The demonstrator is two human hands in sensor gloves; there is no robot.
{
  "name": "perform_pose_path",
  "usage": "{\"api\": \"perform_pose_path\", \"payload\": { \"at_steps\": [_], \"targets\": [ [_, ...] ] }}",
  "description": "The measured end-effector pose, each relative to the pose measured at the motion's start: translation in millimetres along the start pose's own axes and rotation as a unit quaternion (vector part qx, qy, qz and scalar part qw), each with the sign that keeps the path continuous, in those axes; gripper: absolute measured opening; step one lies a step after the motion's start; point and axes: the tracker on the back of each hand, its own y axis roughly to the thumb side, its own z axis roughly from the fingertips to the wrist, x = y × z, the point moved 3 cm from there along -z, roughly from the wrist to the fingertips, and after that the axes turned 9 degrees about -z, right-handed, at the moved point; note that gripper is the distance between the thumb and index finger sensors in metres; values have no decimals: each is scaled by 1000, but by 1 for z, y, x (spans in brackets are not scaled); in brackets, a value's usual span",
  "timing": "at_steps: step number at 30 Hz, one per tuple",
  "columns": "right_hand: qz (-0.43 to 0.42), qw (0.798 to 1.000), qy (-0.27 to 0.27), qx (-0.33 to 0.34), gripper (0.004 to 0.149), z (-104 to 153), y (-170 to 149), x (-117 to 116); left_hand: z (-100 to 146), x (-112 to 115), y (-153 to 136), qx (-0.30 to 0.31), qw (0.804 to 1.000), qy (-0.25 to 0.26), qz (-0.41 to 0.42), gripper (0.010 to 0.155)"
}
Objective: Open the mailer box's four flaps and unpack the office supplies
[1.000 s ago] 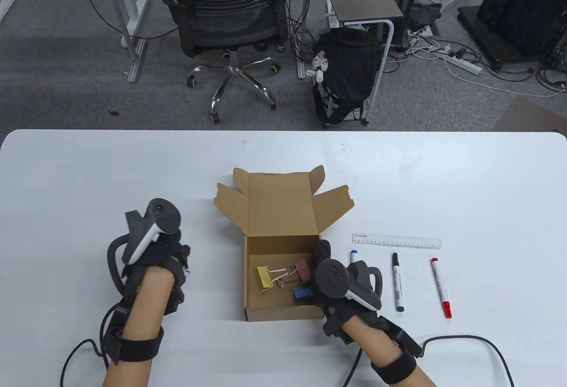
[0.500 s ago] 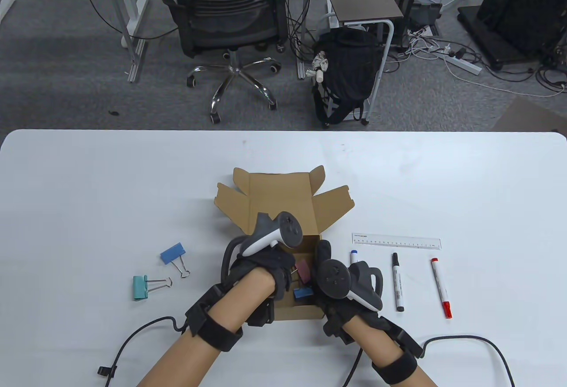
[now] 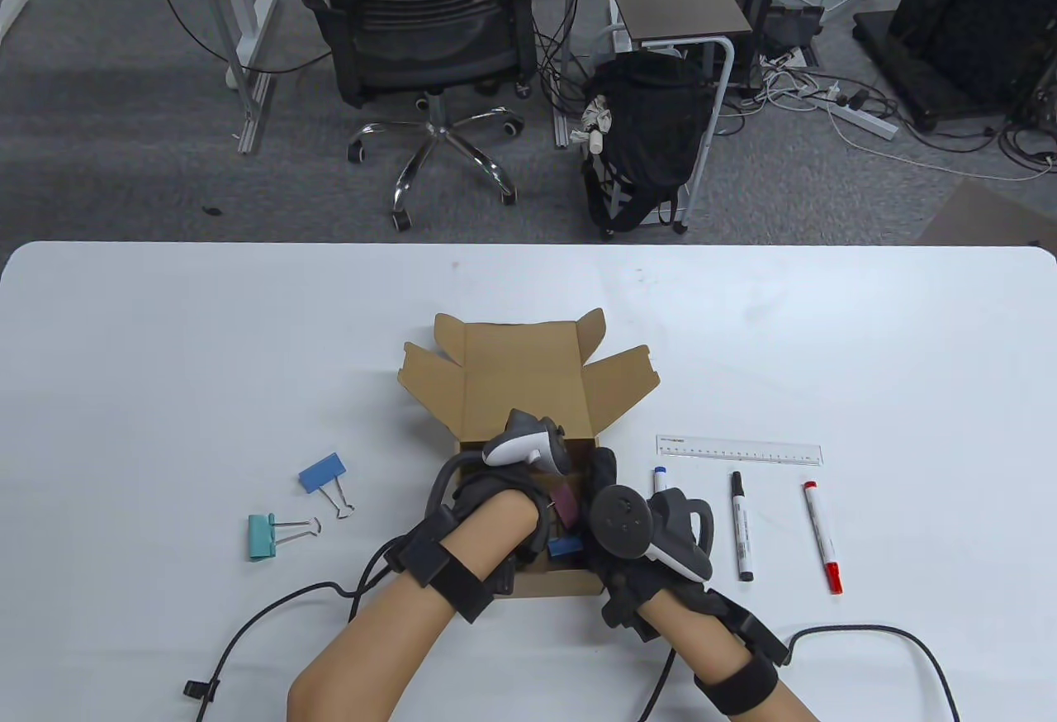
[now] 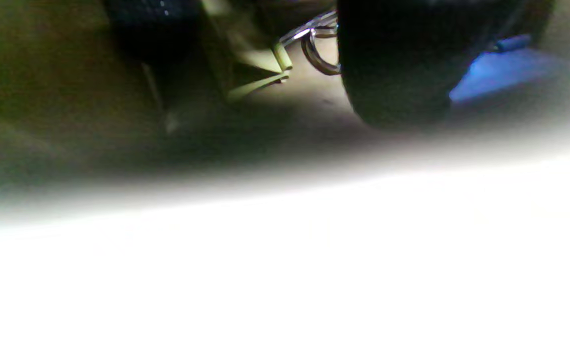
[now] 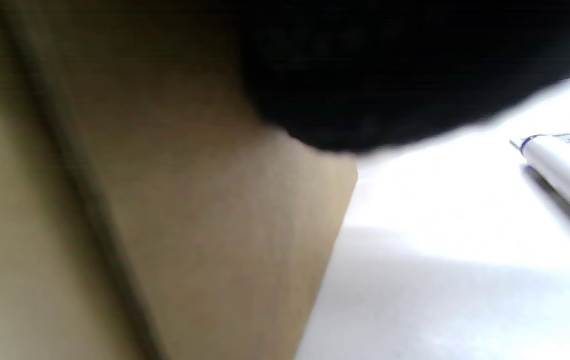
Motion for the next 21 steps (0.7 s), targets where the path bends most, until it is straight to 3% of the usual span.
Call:
{"api": "perform_pose_path", "payload": {
  "at_steps": [3, 7, 16, 21],
  "targets": [
    [-2, 1000, -1, 0, 64, 0, 0, 0, 4, 4, 5, 5, 1000, 20, -23, 92],
    [1, 1000, -3, -1, 64, 1, 0, 0, 6, 14, 12, 41, 999, -1, -12, 91],
    [1, 1000, -6, -3, 64, 1, 0, 0, 6, 17, 4, 4, 999, 34, -6, 94],
    [0, 1000, -5, -4, 64, 1, 0, 0, 11, 10, 1, 21, 999, 39, 21, 66]
  ]
}}
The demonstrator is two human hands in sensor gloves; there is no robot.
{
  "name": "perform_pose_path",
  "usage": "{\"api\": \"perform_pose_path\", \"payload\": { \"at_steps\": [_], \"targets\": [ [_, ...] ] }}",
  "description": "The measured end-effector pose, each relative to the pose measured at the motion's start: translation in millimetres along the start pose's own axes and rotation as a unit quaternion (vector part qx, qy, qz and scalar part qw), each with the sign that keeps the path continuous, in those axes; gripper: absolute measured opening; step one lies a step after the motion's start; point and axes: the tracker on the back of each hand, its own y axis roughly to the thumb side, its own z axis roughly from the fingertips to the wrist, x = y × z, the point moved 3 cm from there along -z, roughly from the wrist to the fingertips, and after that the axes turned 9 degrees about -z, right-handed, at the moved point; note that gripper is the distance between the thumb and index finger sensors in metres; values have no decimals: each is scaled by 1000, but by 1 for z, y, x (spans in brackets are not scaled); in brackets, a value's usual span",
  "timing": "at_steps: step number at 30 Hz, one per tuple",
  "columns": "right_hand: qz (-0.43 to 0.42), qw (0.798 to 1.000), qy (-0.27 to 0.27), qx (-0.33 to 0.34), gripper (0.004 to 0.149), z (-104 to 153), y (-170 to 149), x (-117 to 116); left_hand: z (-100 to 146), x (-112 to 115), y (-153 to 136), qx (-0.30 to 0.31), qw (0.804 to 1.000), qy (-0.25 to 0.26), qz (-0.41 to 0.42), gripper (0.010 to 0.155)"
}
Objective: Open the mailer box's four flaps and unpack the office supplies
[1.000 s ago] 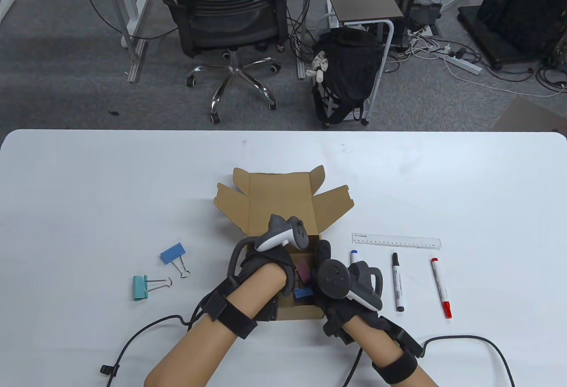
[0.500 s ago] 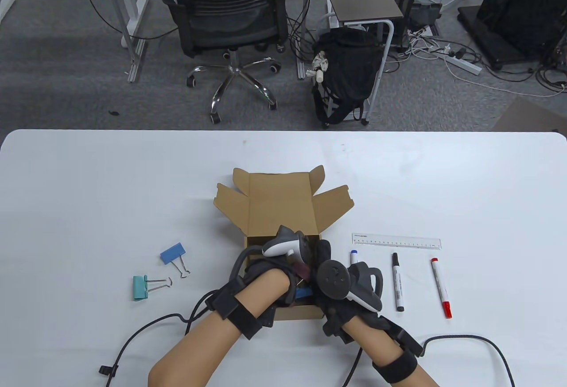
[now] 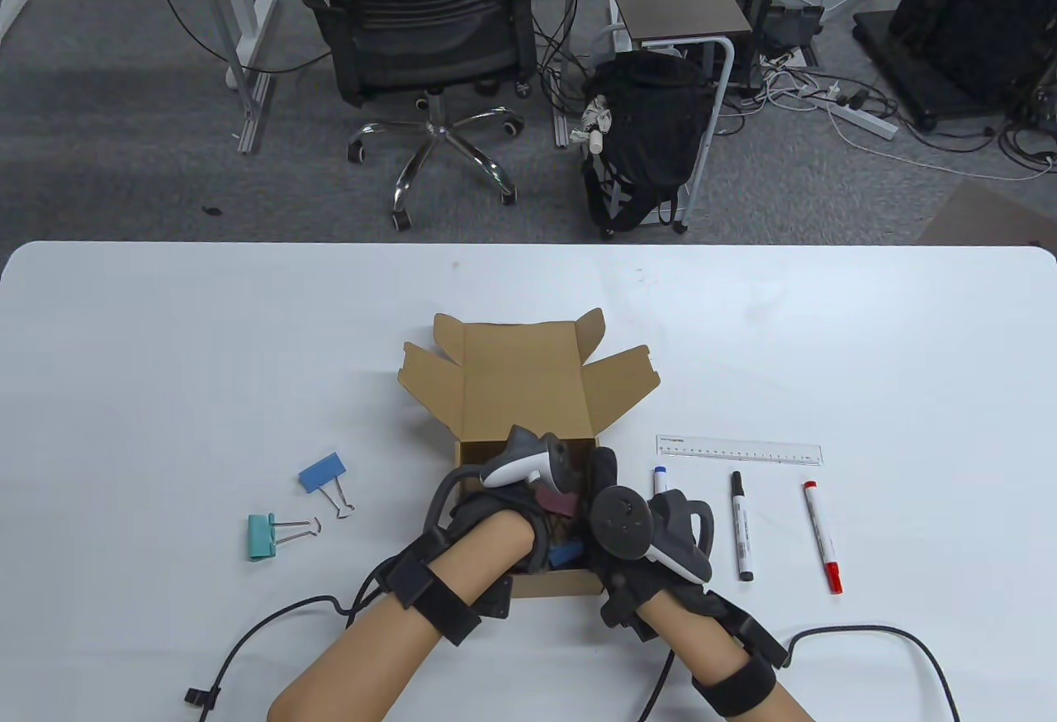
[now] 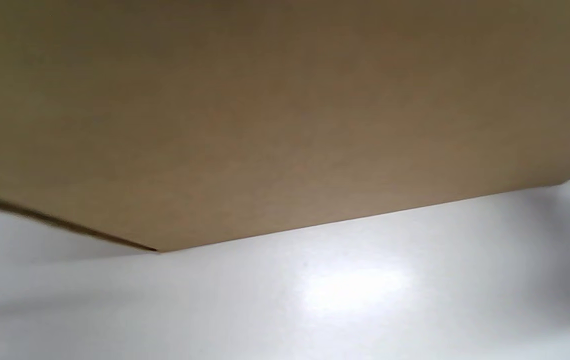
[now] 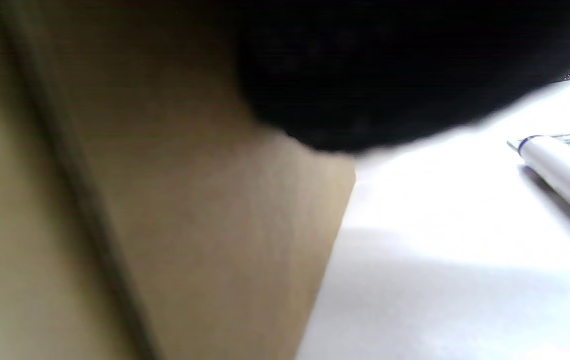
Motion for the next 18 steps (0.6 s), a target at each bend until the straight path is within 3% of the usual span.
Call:
{"api": "perform_pose_path", "payload": {
  "at_steps": [5, 10, 18],
  "targets": [
    [-1, 1000, 1, 1, 64, 0, 0, 0, 6, -7, 5, 31, 998, 50, -9, 48],
    [-2, 1000, 1, -1, 64, 0, 0, 0, 25, -15, 9, 51, 993, 106, -11, 45],
    [-2, 1000, 1, -3, 65, 0, -1, 0, 82, -43, -28, 96, 970, 203, 89, 44]
  ]
}}
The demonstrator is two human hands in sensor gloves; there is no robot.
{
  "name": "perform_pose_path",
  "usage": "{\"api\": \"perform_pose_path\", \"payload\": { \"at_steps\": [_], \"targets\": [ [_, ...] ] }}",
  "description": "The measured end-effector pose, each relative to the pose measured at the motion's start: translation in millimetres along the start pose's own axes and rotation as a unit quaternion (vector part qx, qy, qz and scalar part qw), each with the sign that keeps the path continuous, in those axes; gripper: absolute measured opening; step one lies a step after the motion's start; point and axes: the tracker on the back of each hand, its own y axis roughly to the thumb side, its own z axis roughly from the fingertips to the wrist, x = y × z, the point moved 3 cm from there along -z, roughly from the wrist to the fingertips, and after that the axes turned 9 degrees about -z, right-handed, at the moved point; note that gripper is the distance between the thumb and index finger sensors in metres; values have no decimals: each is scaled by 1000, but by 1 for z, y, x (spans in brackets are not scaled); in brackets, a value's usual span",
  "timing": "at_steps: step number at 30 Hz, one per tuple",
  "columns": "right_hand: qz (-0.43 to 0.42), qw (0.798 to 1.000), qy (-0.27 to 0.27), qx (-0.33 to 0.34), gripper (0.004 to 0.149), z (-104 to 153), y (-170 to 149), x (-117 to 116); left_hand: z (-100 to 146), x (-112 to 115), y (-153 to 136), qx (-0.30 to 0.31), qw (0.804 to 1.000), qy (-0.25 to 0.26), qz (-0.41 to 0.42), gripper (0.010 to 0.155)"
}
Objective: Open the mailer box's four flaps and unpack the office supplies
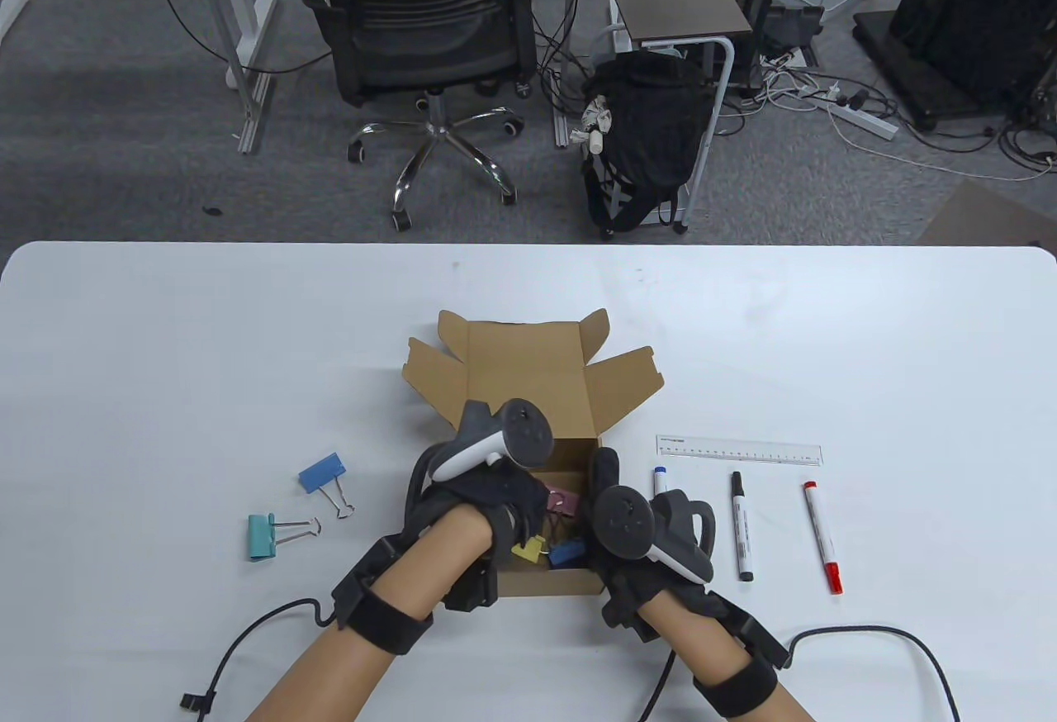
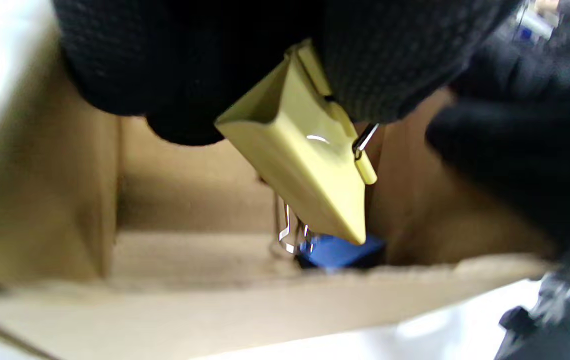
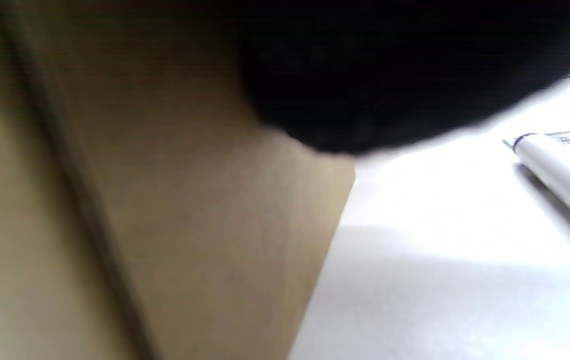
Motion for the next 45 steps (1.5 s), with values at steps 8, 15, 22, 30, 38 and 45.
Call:
{"api": "perform_pose_path", "payload": {
  "at_steps": [8, 15, 22, 30, 38, 45],
  "targets": [
    [2, 1000, 0, 0, 65, 0, 0, 0, 49, -22, -56, -38, 996, 69, 41, 43],
    [3, 1000, 0, -2, 65, 0, 0, 0, 52, 9, -133, -126, 990, 26, 61, 43],
    [0, 1000, 0, -3, 65, 0, -1, 0, 18, 52, -168, -168, 982, -31, 77, 44],
    [-5, 1000, 1, -2, 65, 0, -1, -1, 7, 58, -175, -230, 972, -27, 34, 50],
    [-7, 1000, 2, 0, 65, 0, 0, -1, 42, 2, -126, -177, 979, 101, -11, 52],
    [-11, 1000, 2, -1, 65, 0, -1, -1, 57, -19, -28, -53, 986, 145, -56, 51]
  ]
}}
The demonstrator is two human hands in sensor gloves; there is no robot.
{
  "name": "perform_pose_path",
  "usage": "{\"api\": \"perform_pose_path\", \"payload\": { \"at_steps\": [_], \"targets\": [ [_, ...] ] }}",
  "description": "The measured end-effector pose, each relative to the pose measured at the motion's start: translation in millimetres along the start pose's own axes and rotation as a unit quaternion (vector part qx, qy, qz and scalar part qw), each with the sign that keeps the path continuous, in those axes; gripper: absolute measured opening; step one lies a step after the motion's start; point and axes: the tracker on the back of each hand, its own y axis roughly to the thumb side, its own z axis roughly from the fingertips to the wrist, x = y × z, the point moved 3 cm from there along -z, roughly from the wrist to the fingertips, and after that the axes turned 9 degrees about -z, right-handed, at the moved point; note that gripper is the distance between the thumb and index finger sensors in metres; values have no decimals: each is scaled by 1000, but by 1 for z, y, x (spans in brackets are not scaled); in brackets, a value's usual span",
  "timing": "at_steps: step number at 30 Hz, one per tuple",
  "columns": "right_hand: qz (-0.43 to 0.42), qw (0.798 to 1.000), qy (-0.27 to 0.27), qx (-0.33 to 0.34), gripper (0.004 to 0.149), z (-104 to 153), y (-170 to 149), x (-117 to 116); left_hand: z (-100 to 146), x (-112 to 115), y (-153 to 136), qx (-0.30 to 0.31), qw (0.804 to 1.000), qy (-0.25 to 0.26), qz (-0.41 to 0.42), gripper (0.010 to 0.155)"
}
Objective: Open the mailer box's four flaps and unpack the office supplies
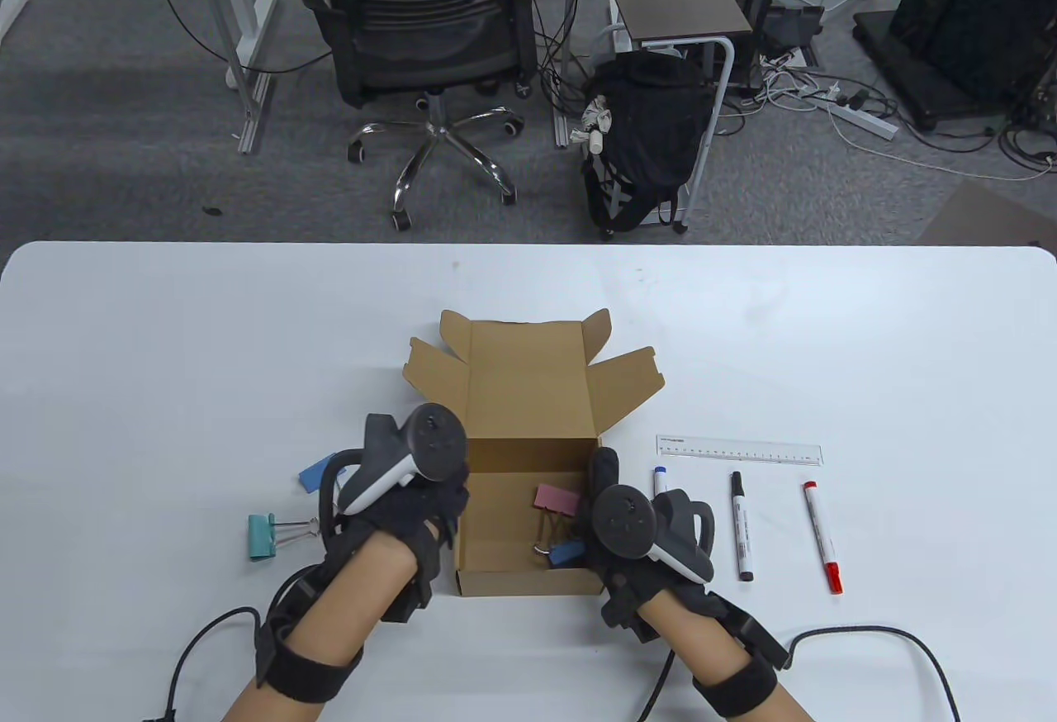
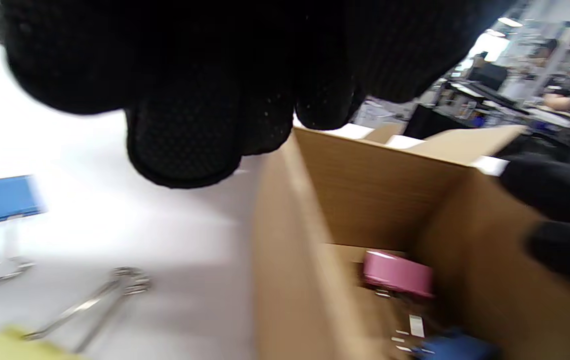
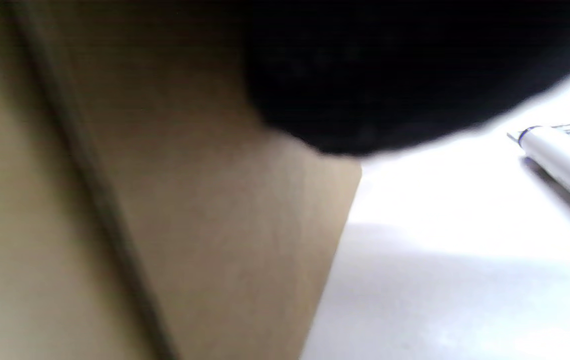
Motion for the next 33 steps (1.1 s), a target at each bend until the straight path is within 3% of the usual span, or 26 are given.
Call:
{"api": "perform_pose_path", "payload": {
  "at_steps": [4, 7, 13, 20, 23, 31, 33],
  "targets": [
    [-1, 1000, -1, -1, 65, 0, -1, 0, -9, 5, 44, 41, 999, -18, -6, 51],
    [-3, 1000, 0, -1, 65, 0, -1, 0, -30, 18, 64, 49, 997, -54, -4, 52],
    [-7, 1000, 0, 1, 65, 0, -1, 0, -74, 60, 82, 7, 982, -185, -28, 59],
    [-17, 1000, 3, 0, 66, 1, -4, 0, -107, 92, 95, 14, 962, -272, -27, 69],
    [-12, 1000, 2, -2, 66, 0, -3, 0, -108, 101, 90, 16, 951, -309, -4, 71],
    [-1, 1000, 1, -9, 65, 0, -1, 0, -99, 103, 85, 22, 952, -305, -33, 71],
    [2, 1000, 1, -10, 65, 0, -1, 0, -96, 109, 88, 37, 942, -333, -25, 74]
  ]
}}
